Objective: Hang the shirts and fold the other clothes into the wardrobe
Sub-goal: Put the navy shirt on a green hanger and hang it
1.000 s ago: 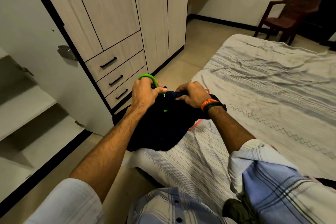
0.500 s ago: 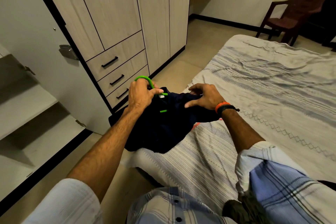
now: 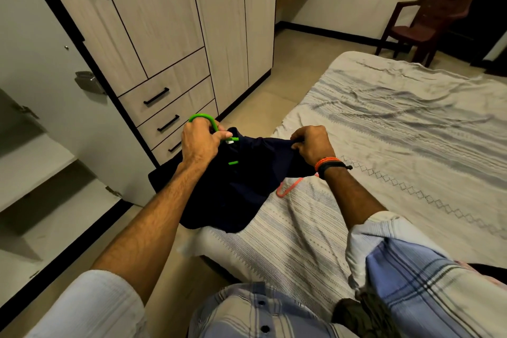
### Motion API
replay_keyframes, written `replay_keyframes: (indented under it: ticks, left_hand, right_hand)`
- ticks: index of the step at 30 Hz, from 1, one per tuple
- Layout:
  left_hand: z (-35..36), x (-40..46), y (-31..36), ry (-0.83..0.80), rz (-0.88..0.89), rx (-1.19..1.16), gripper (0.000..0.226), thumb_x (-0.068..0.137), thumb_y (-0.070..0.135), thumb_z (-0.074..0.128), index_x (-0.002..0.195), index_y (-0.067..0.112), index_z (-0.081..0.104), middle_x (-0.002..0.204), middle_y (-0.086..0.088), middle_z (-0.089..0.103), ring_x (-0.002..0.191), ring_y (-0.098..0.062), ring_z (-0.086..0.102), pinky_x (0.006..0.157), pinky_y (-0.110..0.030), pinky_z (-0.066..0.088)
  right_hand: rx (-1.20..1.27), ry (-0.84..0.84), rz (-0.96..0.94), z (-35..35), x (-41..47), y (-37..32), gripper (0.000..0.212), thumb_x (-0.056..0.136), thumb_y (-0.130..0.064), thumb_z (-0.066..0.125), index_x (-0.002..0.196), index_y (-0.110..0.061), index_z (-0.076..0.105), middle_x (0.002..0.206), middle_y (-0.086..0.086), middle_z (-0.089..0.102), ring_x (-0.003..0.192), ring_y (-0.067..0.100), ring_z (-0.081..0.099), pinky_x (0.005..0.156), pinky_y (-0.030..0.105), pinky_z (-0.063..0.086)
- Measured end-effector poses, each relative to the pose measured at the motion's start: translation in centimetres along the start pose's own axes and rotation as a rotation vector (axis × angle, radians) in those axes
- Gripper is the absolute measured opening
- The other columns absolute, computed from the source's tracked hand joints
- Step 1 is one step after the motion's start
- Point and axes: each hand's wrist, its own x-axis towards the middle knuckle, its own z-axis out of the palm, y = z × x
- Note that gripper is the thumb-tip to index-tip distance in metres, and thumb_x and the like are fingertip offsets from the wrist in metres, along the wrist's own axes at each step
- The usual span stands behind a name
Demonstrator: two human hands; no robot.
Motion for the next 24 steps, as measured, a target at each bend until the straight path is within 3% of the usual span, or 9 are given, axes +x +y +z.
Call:
replay_keyframes:
  ticks: [4,7,10,13,16,19,24]
  left_hand:
    - [-0.3,0.1,-0.1,0.018,-0.004,0.012,0.017,0.074,0.029,0.083,0.08,0.017,0.072,0.084,0.001,0.07,0.081,-0.012,0.066,0.074,-0.029,0.056]
    - [-0.6,0.4,-0.4,0.063,-0.037,-0.022,0.016,0.074,0.028,0.083,0.08,0.017,0.073,0.083,0.004,0.07,0.08,-0.012,0.066,0.071,-0.021,0.051]
    - [-0.8,0.5,-0.3,0.072,-0.057,-0.041,0.018,0.076,0.028,0.083,0.084,0.014,0.074,0.083,0.003,0.069,0.076,-0.007,0.063,0.059,-0.005,0.039]
    - [-0.5,0.4,0.2,0.053,-0.039,-0.049,0.018,0.075,0.028,0.083,0.083,0.015,0.073,0.083,0.005,0.069,0.075,-0.006,0.062,0.058,-0.005,0.037]
    - [0.0,0.1,0.8,0.004,-0.009,-0.045,0.017,0.075,0.029,0.082,0.08,0.017,0.07,0.078,0.008,0.066,0.07,0.0,0.058,0.056,-0.006,0.036]
    - [0.5,-0.1,1.3,-0.028,0.013,-0.034,0.018,0.076,0.028,0.081,0.079,0.016,0.068,0.077,0.009,0.064,0.072,0.0,0.058,0.054,-0.006,0.037]
    - [0.8,-0.1,1.8,-0.07,0.072,-0.032,0.021,0.074,0.029,0.083,0.087,0.015,0.075,0.084,0.004,0.071,0.077,-0.002,0.063,0.064,-0.014,0.049]
  right_hand:
    - [0.075,0.108,0.069,0.0,-0.5,1.1,0.018,0.082,0.005,0.071,0.096,-0.002,0.077,0.097,0.014,0.075,0.095,0.026,0.069,0.094,0.028,0.051]
    - [0.205,0.236,0.225,-0.1,-1.0,1.9,0.018,0.081,0.008,0.066,0.091,-0.002,0.077,0.094,0.014,0.074,0.095,0.027,0.068,0.094,0.025,0.05]
    - [0.101,0.107,0.307,-0.1,-1.2,2.0,0.035,0.076,0.008,0.062,0.105,-0.007,0.074,0.107,0.015,0.071,0.101,0.032,0.066,0.091,0.033,0.054]
    - [0.104,0.059,0.145,-0.1,-1.3,0.6,0.054,0.071,-0.004,0.064,0.124,-0.01,0.065,0.124,0.012,0.066,0.115,0.029,0.061,0.101,0.034,0.048]
    - [0.087,0.088,-0.109,-0.2,-1.2,-1.4,0.056,0.071,-0.025,0.062,0.126,-0.015,0.062,0.127,0.007,0.062,0.12,0.026,0.054,0.107,0.039,0.042]
    - [0.031,0.01,-0.295,0.0,-0.5,-3.4,0.051,0.081,-0.035,0.07,0.128,-0.019,0.061,0.129,0.003,0.062,0.123,0.022,0.05,0.108,0.035,0.034]
    - [0.008,-0.152,-0.415,0.7,0.4,-6.0,0.031,0.088,-0.036,0.069,0.114,-0.018,0.069,0.107,0.002,0.072,0.099,0.02,0.064,0.089,0.037,0.052]
